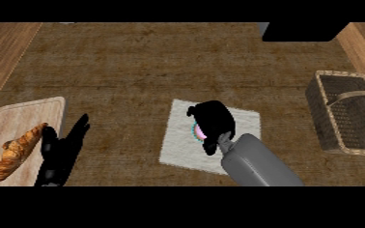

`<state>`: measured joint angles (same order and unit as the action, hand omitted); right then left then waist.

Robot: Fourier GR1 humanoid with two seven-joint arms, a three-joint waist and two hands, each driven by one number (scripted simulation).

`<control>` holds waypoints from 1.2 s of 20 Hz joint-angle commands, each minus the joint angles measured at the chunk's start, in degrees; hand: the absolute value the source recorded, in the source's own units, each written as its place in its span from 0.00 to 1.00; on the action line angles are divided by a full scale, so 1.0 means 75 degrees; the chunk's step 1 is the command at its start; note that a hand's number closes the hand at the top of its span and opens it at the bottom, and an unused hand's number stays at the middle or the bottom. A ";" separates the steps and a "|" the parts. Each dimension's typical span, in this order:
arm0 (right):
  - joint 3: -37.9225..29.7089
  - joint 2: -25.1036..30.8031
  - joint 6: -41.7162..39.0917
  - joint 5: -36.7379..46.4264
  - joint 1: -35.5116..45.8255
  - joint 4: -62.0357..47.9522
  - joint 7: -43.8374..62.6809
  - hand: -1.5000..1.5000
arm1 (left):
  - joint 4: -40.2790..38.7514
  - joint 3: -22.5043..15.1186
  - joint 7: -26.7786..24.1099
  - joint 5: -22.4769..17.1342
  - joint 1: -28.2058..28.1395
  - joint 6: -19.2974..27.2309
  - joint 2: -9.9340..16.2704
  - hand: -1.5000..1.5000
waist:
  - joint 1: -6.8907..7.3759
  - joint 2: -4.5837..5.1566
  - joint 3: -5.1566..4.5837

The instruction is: Pick the cupcake from the placemat and place it in the basket

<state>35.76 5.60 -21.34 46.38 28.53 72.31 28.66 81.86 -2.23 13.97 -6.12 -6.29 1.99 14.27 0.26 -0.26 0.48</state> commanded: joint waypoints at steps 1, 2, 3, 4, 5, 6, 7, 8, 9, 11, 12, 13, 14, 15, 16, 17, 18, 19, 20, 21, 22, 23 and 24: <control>0.0245 0.0182 0.0470 0.0584 -0.0009 -0.0451 -0.0878 1.00 | -0.0517 -0.0106 -0.0209 0.0074 -0.0100 -0.0106 -0.0254 0.50 | 0.0010 0.0046 -0.0065; 0.0330 0.0207 -0.0486 0.0444 0.0001 0.0905 -0.0051 1.00 | -0.0144 -0.0002 0.0341 -0.0009 -0.0166 -0.0032 -0.0098 0.50 | -0.0047 0.0012 -0.0066; 0.0561 0.0192 0.0357 0.0877 -0.0199 0.0007 -0.0622 1.00 | -0.0332 0.0023 0.0065 -0.0029 -0.0203 -0.0154 -0.0129 0.50 | 0.0000 0.0037 -0.0064; 0.0087 0.0098 0.0347 0.0812 0.0488 -0.0698 -0.0972 1.00 | -0.0548 0.0011 -0.0113 0.0144 -0.0061 -0.0051 -0.0193 0.50 | 0.0032 0.0052 -0.0065; 0.0273 0.0246 0.0697 0.1059 -0.0008 -0.0603 -0.1082 1.00 | 0.0128 -0.0076 0.0312 0.0098 -0.0317 -0.0067 -0.0148 0.50 | 0.0026 0.0039 -0.0062; 0.0315 0.0296 0.0406 0.1122 -0.0254 -0.0036 -0.0885 1.00 | -0.0195 0.0186 0.0351 0.0060 0.0059 -0.0130 -0.0009 0.50 | -0.0022 0.0032 -0.0064; -0.0012 0.0429 0.0371 0.1015 0.0057 -0.0303 -0.1272 1.00 | 0.0341 -0.0113 0.0588 0.0093 -0.0242 0.0029 -0.0313 0.50 | 0.0007 0.0033 -0.0062; 0.0408 0.0276 0.0162 0.1148 -0.0728 0.0931 -0.0210 1.00 | 0.0607 -0.0358 0.0363 0.0337 -0.0868 0.0148 -0.0398 0.50 | -0.0039 0.0003 -0.0063; 0.0426 0.0231 -0.0069 0.1150 -0.1066 0.1348 0.0399 1.00 | -0.0177 0.0281 0.0179 -0.0085 -0.0282 -0.0303 0.0049 0.50 | -0.0118 0.0003 -0.0069; 0.0609 0.0189 -0.0098 0.1306 -0.1832 0.2402 0.1406 1.00 | -0.0146 0.0093 0.0340 0.0256 -0.0186 0.0224 -0.0238 0.50 | -0.0311 -0.0042 -0.0073; 0.0610 0.0227 -0.0396 0.1288 -0.2100 0.2849 0.1892 1.00 | -0.0205 0.0189 0.0033 0.0067 -0.0497 0.0006 -0.0193 0.50 | -0.0425 -0.0091 -0.0085; 0.0840 0.0191 -0.0163 0.1414 -0.2697 0.3233 0.2197 1.00 | -0.0037 0.0205 0.0061 0.0058 -0.0719 0.0025 -0.0159 0.50 | -0.0511 -0.0135 -0.0083; 0.0958 0.0191 -0.0410 0.1463 -0.2940 0.3836 0.2589 1.00 | 0.0128 0.0047 0.0038 0.0117 -0.0781 0.0060 -0.0296 0.50 | -0.0455 -0.0121 -0.0080; 0.1198 0.0363 -0.0648 0.1582 -0.3238 0.4498 0.2845 1.00 | 0.0139 0.0046 0.0081 0.0219 -0.0740 0.0154 -0.0284 0.50 | -0.0420 -0.0099 -0.0078; 0.1390 0.0387 -0.0544 0.1781 -0.3597 0.4902 0.3146 1.00 | 0.0188 0.0117 0.0322 0.0090 -0.0506 0.0053 -0.0213 0.50 | -0.0359 -0.0063 -0.0073; 0.1464 0.0596 -0.0858 0.1849 -0.3712 0.5539 0.3361 1.00 | -0.0009 0.0148 -0.0073 0.0090 -0.0769 -0.0160 -0.0110 0.50 | -0.0331 -0.0061 -0.0078; 0.1609 0.0660 -0.0846 0.2085 -0.3784 0.5750 0.3490 1.00 | -0.0167 0.0182 0.0144 0.0097 -0.0255 -0.0057 -0.0207 0.50 | -0.0237 -0.0013 -0.0072; 0.1642 0.0905 -0.0795 0.2146 -0.4033 0.6471 0.3539 1.00 | -0.0089 0.0103 0.0121 0.0176 -0.0490 -0.0032 -0.0218 0.50 | -0.0280 -0.0032 -0.0072; 0.1626 0.1101 -0.0568 0.2398 -0.4079 0.6667 0.3525 1.00 | -0.0041 -0.0026 -0.0031 0.0258 -0.0710 0.0010 -0.0352 0.50 | -0.0227 -0.0025 -0.0069; 0.1888 0.0482 -0.0739 0.2706 -0.3801 0.6734 0.4032 1.00 | -0.0063 0.0238 0.0272 0.0115 -0.0251 0.0004 -0.0186 0.50 | -0.0187 -0.0010 -0.0071; 0.1848 0.0530 -0.0636 0.2675 -0.4066 0.7439 0.4069 1.00 | 0.0076 0.0271 0.0316 0.0054 -0.0428 -0.0125 -0.0049 0.50 | -0.0232 -0.0032 -0.0070; 0.1610 0.0450 -0.0024 0.2505 -0.4381 0.7706 0.3838 1.00 | 0.0114 0.0174 -0.0052 0.0188 -0.0719 -0.0006 -0.0203 0.50 | -0.0245 -0.0038 -0.0065; 0.1558 -0.0214 0.0028 0.2410 -0.4108 0.7955 0.3972 1.00 | -0.0073 0.0121 0.0000 0.0170 -0.0618 -0.0004 -0.0305 0.50 | -0.0284 -0.0033 -0.0072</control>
<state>47.29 8.80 -23.65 63.76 -0.57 122.42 53.24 84.10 -0.70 13.63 -4.83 -9.58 1.98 13.20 -1.72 -0.84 0.45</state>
